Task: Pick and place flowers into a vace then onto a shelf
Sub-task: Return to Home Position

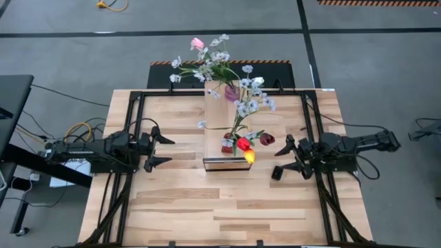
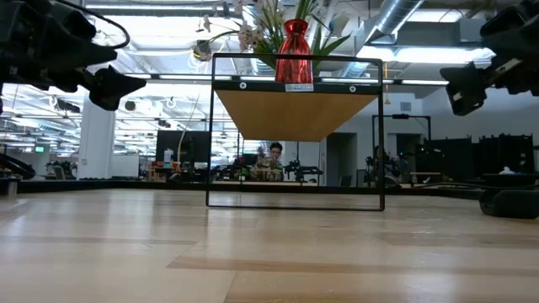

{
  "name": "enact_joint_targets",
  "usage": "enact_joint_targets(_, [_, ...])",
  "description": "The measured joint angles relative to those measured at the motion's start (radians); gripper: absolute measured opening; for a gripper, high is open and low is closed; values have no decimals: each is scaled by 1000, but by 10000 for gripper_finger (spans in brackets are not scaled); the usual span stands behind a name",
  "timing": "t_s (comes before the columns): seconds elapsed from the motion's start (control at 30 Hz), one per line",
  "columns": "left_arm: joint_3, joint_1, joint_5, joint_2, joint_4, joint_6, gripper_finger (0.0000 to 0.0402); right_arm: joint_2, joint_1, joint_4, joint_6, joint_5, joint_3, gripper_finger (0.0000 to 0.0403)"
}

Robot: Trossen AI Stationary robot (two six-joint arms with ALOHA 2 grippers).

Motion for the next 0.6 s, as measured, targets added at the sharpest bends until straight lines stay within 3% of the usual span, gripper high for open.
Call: enact_joint_targets(0.6, [-2,0,-10,1,-8,-5,332,0,29,2,-12,-1,0,256])
